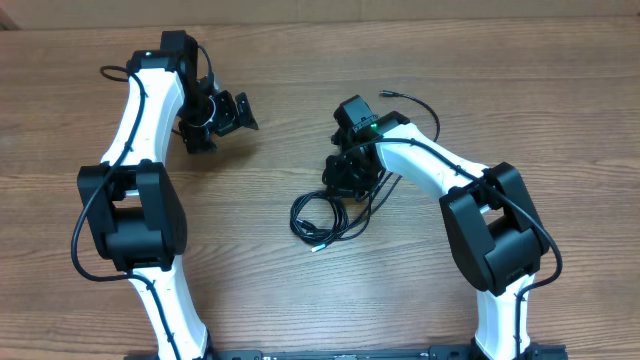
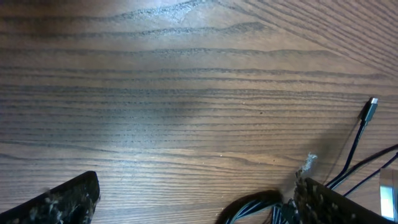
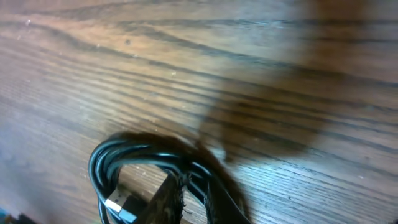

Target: Untangle cables

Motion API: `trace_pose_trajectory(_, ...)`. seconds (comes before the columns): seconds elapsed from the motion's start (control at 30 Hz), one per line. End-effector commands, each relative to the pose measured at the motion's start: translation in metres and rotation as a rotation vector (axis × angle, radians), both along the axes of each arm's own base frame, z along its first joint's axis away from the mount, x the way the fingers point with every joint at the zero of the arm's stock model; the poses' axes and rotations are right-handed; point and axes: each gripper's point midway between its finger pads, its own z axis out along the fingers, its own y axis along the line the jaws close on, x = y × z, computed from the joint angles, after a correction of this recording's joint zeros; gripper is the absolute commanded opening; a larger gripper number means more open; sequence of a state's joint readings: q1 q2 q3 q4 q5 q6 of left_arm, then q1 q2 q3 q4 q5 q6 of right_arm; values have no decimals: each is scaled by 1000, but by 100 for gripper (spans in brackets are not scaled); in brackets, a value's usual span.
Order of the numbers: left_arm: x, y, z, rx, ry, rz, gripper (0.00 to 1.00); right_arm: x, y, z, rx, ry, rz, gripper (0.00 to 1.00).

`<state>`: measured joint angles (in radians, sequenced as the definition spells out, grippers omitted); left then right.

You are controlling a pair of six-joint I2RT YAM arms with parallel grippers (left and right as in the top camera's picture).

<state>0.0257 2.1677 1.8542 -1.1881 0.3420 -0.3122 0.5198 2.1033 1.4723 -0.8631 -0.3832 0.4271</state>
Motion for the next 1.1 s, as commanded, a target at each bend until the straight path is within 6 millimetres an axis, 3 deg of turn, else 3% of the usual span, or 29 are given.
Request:
trace_pose_trajectory(0.0,1,-4,2,-26,2,7,100,2,-9,-10,-81,15,-113,13)
trace_pose_trajectory(0.13,-12,-2,0,-9,50,-16,100,-5,-14,-12,-106,45,-117,18)
trace_pose_trajectory(0.27,-39,6,-6,40,161,-18,100,-22,-14,-10,-91,96,-41,39)
trace_pose_trajectory(0.33,-49,6,-12,49,202,-22,99,-29,-9,-7,-58,108,12,44)
trace_pose_trajectory(0.6,-93,-7,-55,50,333,-61,100,-46,-2,-7,-57,120,109,45)
trace_pose_trajectory(0.7,-100,-8,-65,50,347,-64,100,-47,-5,-11,-115,94,120,40)
trace_pose_trajectory(0.9,-99,-7,-69,49,336,-61,100,-34,-1,-13,-144,61,10,7)
trace_pose_trajectory(0.93,-98,-7,-70,49,332,-62,95,-31,2,-13,-135,52,-5,4)
trace_pose_trajectory(1.0,-98,-9,-70,50,331,-65,69,-24,7,-13,-119,37,-47,4)
trace_pose_trajectory(1.07,-98,-11,-70,51,330,-75,37,-16,12,-12,-99,17,-81,4)
